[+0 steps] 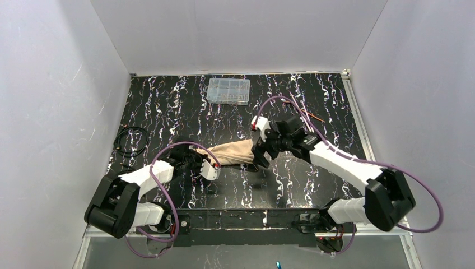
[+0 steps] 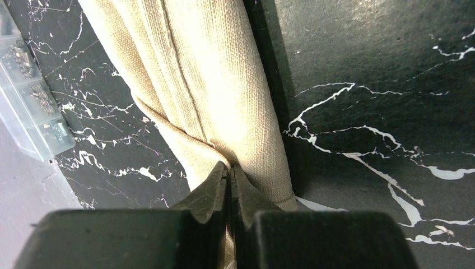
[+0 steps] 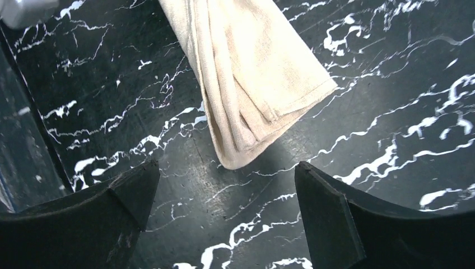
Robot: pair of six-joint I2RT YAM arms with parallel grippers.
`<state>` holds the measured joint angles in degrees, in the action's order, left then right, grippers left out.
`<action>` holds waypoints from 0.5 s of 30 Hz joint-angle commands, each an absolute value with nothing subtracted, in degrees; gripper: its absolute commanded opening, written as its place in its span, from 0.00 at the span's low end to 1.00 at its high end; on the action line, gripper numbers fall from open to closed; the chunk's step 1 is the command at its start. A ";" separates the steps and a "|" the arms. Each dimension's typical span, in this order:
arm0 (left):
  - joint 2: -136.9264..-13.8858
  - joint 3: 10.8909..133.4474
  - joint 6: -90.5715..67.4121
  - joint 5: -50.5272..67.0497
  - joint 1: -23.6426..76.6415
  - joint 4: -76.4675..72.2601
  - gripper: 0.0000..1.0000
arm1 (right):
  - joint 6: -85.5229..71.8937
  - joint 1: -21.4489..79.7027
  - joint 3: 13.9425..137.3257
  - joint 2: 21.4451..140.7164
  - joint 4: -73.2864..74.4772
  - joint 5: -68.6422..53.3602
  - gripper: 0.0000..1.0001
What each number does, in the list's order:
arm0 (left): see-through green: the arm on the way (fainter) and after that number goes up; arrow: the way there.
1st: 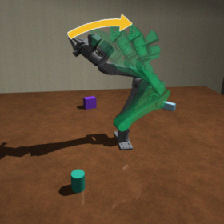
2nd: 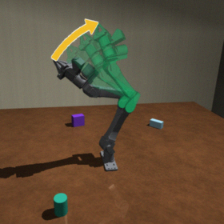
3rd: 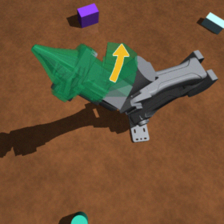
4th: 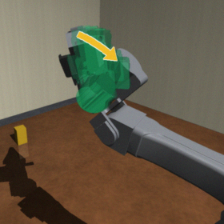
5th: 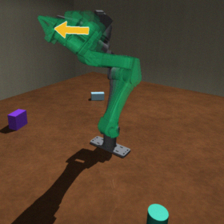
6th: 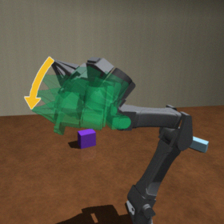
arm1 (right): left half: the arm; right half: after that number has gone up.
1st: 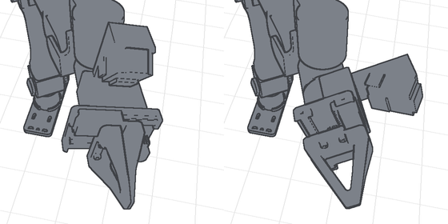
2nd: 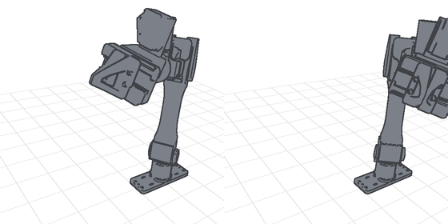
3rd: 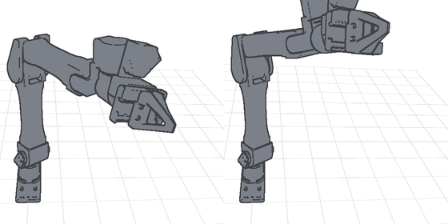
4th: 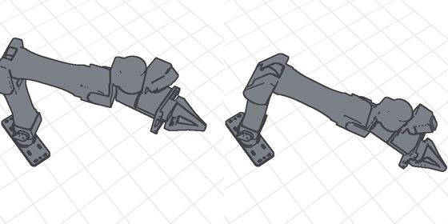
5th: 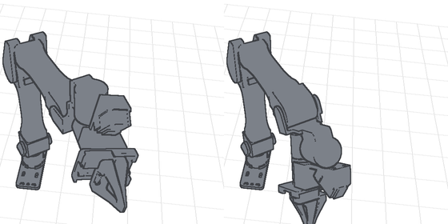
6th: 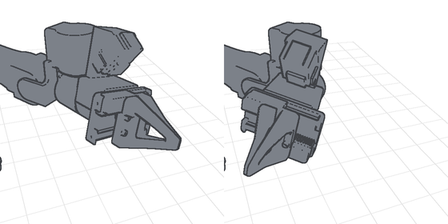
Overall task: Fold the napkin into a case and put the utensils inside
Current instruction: Stuff the top corner of the smaller-rectangle-folded napkin into the folded napkin.
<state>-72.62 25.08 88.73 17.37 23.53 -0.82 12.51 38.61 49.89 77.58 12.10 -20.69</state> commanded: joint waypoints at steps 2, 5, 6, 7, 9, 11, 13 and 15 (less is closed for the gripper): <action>-72.72 22.77 88.86 19.24 23.91 6.42 0.00 | 25.76 39.02 47.10 72.79 12.67 -21.03 0.99; -72.69 22.68 88.77 19.27 23.91 6.42 0.00 | 28.19 39.94 45.93 75.30 12.02 -20.92 0.99; -72.67 22.68 88.69 19.25 23.91 6.34 0.00 | 28.92 40.73 45.65 76.21 11.50 -20.09 0.99; -72.68 22.68 88.61 19.25 23.91 6.40 0.00 | 29.68 41.70 45.29 76.93 10.39 -18.33 0.99; -72.69 22.76 88.47 19.35 23.91 6.39 0.00 | 31.35 43.04 45.44 78.63 8.90 -15.69 0.99; -72.69 22.83 88.27 19.40 23.91 6.34 0.00 | 32.26 43.66 46.17 80.25 7.33 -15.45 0.99; -72.72 22.93 88.07 19.42 23.92 6.36 0.00 | 32.79 44.18 46.49 81.65 5.70 -15.54 0.99; -72.77 23.03 87.90 19.55 23.91 6.18 0.00 | 33.14 45.25 46.98 83.78 4.18 -14.98 0.99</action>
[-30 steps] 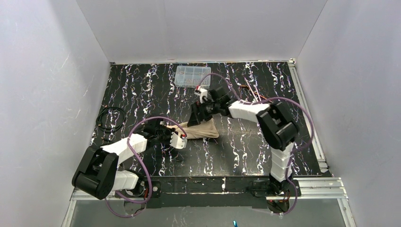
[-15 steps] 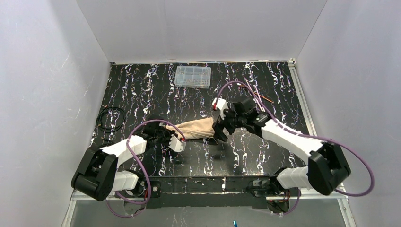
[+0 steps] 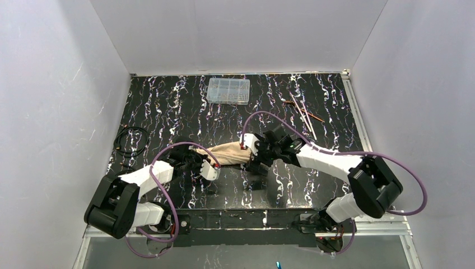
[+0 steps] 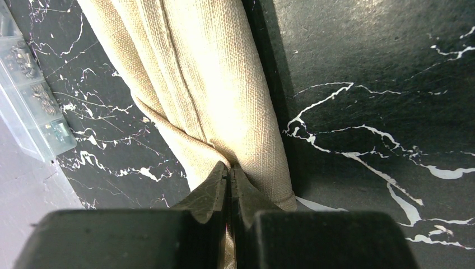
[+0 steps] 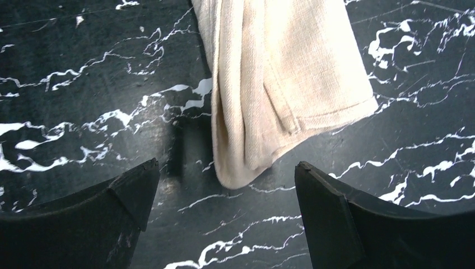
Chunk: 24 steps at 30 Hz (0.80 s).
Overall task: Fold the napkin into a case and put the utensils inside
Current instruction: Stuff the top corner of the smaller-rectangle-folded napkin into the folded napkin.
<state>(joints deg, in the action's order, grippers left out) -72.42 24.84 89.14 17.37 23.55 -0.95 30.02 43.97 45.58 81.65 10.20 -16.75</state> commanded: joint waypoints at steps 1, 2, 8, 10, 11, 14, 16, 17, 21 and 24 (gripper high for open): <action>-72.75 22.91 87.82 19.52 23.91 6.06 0.00 | 33.07 45.71 47.16 84.76 2.94 -13.58 0.99; -72.65 22.97 87.72 19.63 23.95 6.04 0.00 | 33.04 45.98 47.30 85.48 1.86 -12.87 0.99; -72.51 23.20 87.21 19.76 23.95 5.94 0.00 | 33.26 46.57 48.60 87.93 -1.32 -11.01 0.79; -72.41 23.41 87.04 19.93 23.92 5.89 0.00 | 33.00 46.57 49.18 88.07 -1.47 -11.15 0.68; -72.42 23.50 87.05 20.03 23.91 5.89 0.00 | 32.62 46.57 49.60 88.29 -1.37 -11.20 0.62; -72.42 23.85 86.90 20.26 23.91 5.89 0.00 | 32.12 46.57 51.64 88.93 -0.10 -13.17 0.43; -72.49 24.19 86.64 20.24 23.91 5.89 0.00 | 32.02 46.54 53.01 90.09 2.77 -14.28 0.28; -72.39 24.32 86.51 20.23 23.92 5.89 0.00 | 32.02 46.50 53.72 90.55 3.74 -14.78 0.24; -72.05 24.37 86.36 20.29 23.93 6.01 0.00 | 32.57 46.52 56.23 92.80 7.11 -16.01 0.10; -71.45 24.18 86.59 20.88 23.95 6.05 0.00 | 32.70 46.41 58.13 93.24 8.45 -16.53 0.09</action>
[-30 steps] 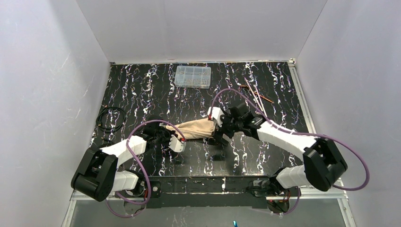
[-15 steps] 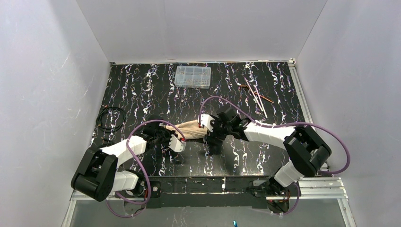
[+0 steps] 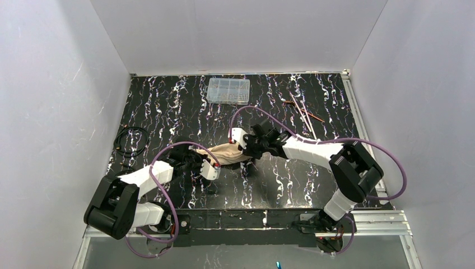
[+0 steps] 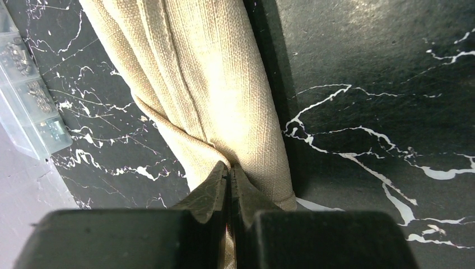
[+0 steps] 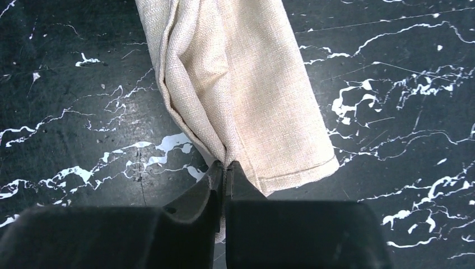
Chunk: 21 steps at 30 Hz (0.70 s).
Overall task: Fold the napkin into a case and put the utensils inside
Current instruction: Stuff the top corner of the smaller-rectangle-folded napkin into the folded napkin.
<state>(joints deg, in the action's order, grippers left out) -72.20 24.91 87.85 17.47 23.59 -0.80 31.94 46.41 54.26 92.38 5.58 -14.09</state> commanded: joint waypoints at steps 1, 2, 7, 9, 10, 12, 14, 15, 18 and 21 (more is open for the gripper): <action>-71.27 24.15 86.66 21.10 23.91 6.00 0.00 | 32.96 46.27 58.74 93.25 9.00 -16.90 0.09; -71.09 24.17 86.78 21.25 23.91 5.98 0.00 | 33.21 46.20 59.47 93.32 9.64 -17.52 0.09; -70.65 24.50 87.93 21.27 24.04 6.02 0.00 | 36.39 45.07 68.61 97.58 22.15 -22.61 0.08; -70.23 24.03 89.20 21.61 24.02 6.04 0.00 | 37.02 44.16 73.18 100.44 26.63 -25.56 0.09; -69.96 23.74 89.94 21.92 24.00 6.03 0.00 | 37.11 43.69 75.51 102.21 28.41 -26.80 0.09; -69.36 22.82 91.55 22.35 24.00 6.00 0.00 | 38.99 43.05 80.09 106.40 33.60 -28.95 0.09; -68.71 22.40 92.14 22.74 24.16 6.02 0.00 | 39.92 42.99 83.74 109.63 37.01 -29.52 0.08; -68.37 22.26 92.33 22.76 24.09 6.01 0.00 | 40.42 42.90 85.54 111.16 38.38 -29.86 0.08; -68.20 22.24 92.41 22.54 24.14 6.03 0.00 | 40.12 42.25 88.18 114.30 40.63 -29.09 0.08; -67.91 22.12 92.98 22.42 24.17 6.30 0.00 | 38.07 40.16 88.95 116.45 39.72 -29.09 0.08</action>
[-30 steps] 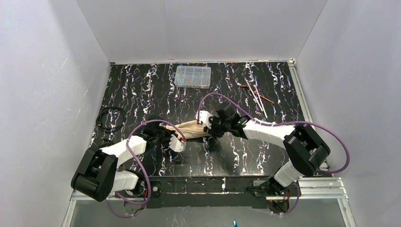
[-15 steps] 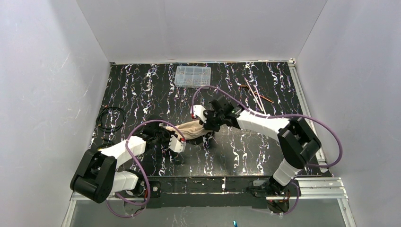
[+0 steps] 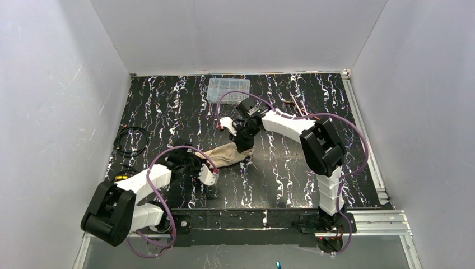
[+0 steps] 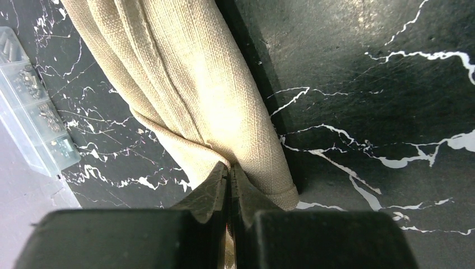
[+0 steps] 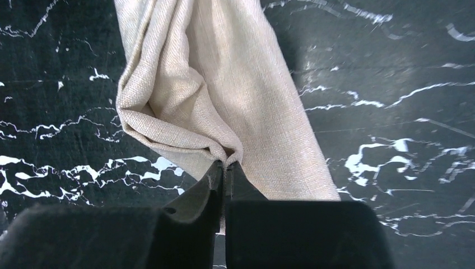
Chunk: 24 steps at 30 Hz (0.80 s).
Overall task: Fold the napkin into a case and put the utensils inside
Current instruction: Stuff the top corner of the smaller-rectangle-folded napkin into the folded napkin.
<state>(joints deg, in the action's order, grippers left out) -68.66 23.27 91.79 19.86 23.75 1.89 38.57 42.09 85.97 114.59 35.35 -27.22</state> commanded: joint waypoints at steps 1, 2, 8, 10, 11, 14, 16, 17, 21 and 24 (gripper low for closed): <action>-67.67 21.96 93.24 22.68 24.11 6.40 0.00 | 37.29 39.36 89.41 117.30 39.51 -29.14 0.08; -67.41 21.75 93.71 22.98 24.20 6.40 0.00 | 36.87 38.69 90.08 118.27 39.60 -29.62 0.08; -66.01 20.76 97.88 25.26 24.09 7.19 0.00 | 35.36 35.85 92.82 121.20 39.21 -33.30 0.07; -65.48 21.10 98.56 25.83 24.10 8.56 0.00 | 34.95 35.20 92.66 121.69 38.78 -34.89 0.07; -65.30 21.43 98.64 26.00 24.16 9.44 0.07 | 34.78 35.03 92.42 121.77 38.58 -35.37 0.07; -64.31 22.87 96.65 26.28 24.16 11.33 0.37 | 34.33 35.02 91.39 121.58 37.49 -36.38 0.07; -62.98 24.87 94.23 26.19 24.14 14.74 0.43 | 34.07 35.04 90.97 121.77 37.11 -36.88 0.08; -62.27 26.13 92.96 26.26 24.11 16.83 0.44 | 34.04 35.05 90.90 122.04 36.95 -37.11 0.08; -59.48 31.70 88.85 28.07 24.08 27.05 0.53 | 33.82 35.03 90.96 123.06 36.65 -38.24 0.07; -58.23 35.65 87.27 30.48 24.12 34.62 0.70 | 33.78 35.17 90.69 123.23 36.65 -38.96 0.08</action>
<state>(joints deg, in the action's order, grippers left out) -60.60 30.41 91.39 25.69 23.86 20.58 34.30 35.27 90.63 122.48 37.08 -36.69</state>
